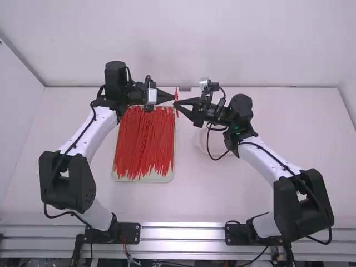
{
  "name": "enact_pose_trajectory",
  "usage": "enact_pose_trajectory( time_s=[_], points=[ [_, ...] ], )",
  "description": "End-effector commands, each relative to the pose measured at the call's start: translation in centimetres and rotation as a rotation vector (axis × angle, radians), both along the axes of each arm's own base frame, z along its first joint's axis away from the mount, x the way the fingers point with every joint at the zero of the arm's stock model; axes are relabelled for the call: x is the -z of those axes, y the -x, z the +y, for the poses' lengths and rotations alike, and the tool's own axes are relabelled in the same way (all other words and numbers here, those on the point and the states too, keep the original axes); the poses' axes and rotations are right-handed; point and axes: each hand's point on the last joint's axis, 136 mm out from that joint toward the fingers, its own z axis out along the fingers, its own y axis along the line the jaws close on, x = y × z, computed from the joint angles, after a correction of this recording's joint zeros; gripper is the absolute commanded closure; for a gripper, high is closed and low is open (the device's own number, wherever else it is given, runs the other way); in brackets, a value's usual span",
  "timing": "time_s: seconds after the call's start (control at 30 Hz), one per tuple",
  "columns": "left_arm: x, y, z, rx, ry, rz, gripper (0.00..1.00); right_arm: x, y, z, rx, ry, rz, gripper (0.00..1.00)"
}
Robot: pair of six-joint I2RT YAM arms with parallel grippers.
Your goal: Fasten the cable tie
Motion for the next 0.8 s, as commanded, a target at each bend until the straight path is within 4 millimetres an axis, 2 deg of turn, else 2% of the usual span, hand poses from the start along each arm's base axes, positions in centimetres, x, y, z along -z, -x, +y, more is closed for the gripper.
enact_pose_trajectory(
  time_s=[0.0, 0.17, 0.53, 0.63, 0.77],
  points=[
    [0.1, 1.7, -0.7, 0.082, 0.021, 0.02, 0.98, -1.3, -1.7, -0.8, 0.083, -0.025, -0.031, 0.98],
    [-0.5, 3.0, -0.6, 0.159, 0.05, -0.003, 0.98, -1.3, -2.0, -1.2, 0.094, -0.025, -0.03, 0.98],
    [-0.3, 2.7, -0.7, 0.142, 0.042, 0.009, 0.98, -1.5, -2.9, -1.5, 0.15, -0.036, -0.025, 0.94],
    [-0.1, 2.3, -0.7, 0.117, 0.033, 0.016, 0.98, -1.5, -2.9, -1.5, 0.151, -0.036, -0.025, 0.89],
    [0.2, 1.6, -0.7, 0.073, 0.017, 0.021, 0.98, -1.3, -2.4, -1.3, 0.12, -0.028, -0.026, 0.69]
  ],
)
